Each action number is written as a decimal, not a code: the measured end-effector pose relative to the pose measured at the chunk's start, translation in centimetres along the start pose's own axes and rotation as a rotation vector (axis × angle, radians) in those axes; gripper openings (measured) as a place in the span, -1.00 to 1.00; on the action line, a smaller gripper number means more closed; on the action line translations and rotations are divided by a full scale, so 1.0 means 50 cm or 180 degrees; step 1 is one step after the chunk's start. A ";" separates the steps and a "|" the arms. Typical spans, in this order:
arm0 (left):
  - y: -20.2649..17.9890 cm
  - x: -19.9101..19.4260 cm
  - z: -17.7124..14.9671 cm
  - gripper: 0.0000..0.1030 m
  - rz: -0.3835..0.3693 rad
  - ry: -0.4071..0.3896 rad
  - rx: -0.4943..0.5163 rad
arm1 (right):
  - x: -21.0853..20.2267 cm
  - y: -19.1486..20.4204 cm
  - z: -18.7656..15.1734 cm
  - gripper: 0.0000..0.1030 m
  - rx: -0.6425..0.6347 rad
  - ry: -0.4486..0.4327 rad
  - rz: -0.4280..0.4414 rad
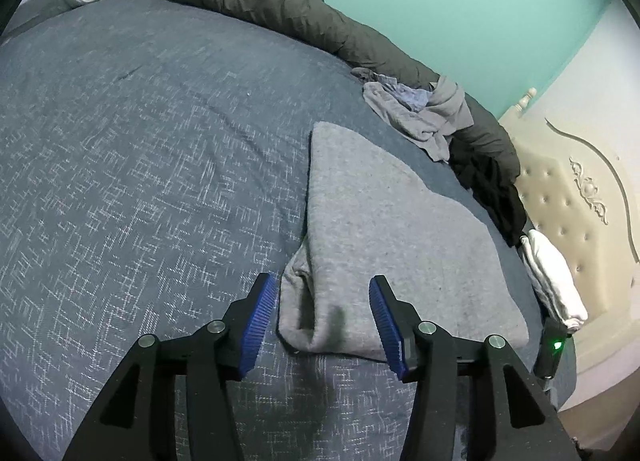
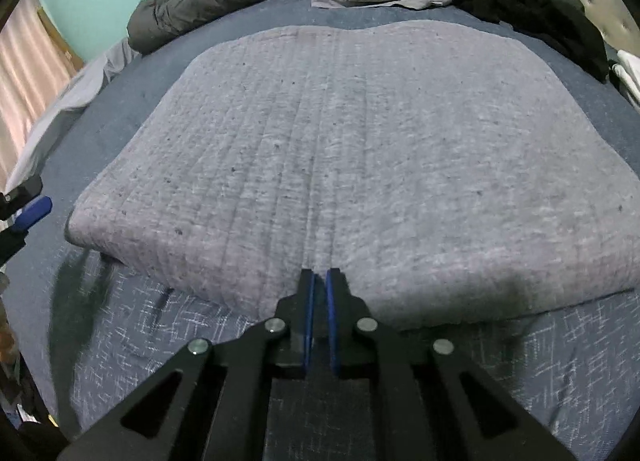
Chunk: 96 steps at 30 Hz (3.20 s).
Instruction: Fold clothes
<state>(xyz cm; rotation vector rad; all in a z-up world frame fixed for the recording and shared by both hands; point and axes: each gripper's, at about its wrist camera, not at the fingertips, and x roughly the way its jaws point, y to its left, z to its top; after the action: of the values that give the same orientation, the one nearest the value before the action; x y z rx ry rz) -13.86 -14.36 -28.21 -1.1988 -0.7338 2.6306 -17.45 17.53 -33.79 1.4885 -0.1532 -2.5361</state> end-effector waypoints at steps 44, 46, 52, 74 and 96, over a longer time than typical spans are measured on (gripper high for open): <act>0.019 0.125 -0.094 -0.43 -0.0174 0.0274 -0.0756 | -0.189 -0.289 -0.089 -0.90 0.0958 -0.0887 0.0469; 0.015 0.123 -0.092 -0.52 -0.0195 0.0226 -0.0728 | -0.188 -0.293 -0.088 -0.90 0.0973 -0.0894 0.0491; -0.006 0.102 -0.077 -0.75 -0.0294 0.0070 -0.0652 | -0.185 -0.304 -0.089 -0.90 0.1005 -0.0908 0.0534; -0.634 0.198 -0.027 -0.84 -0.0939 0.0247 0.1007 | -0.248 -0.458 -0.122 -0.90 0.1521 -0.1122 0.0517; -0.630 0.238 -0.106 0.08 -0.0424 0.0658 0.1292 | -0.254 -0.494 -0.100 -0.60 0.1655 -0.1174 0.0902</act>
<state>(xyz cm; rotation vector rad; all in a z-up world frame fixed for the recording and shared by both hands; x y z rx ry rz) -19.64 18.88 -23.50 -1.2236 -0.2187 2.3460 -9.91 44.48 -30.05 1.0080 -1.0646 -2.6101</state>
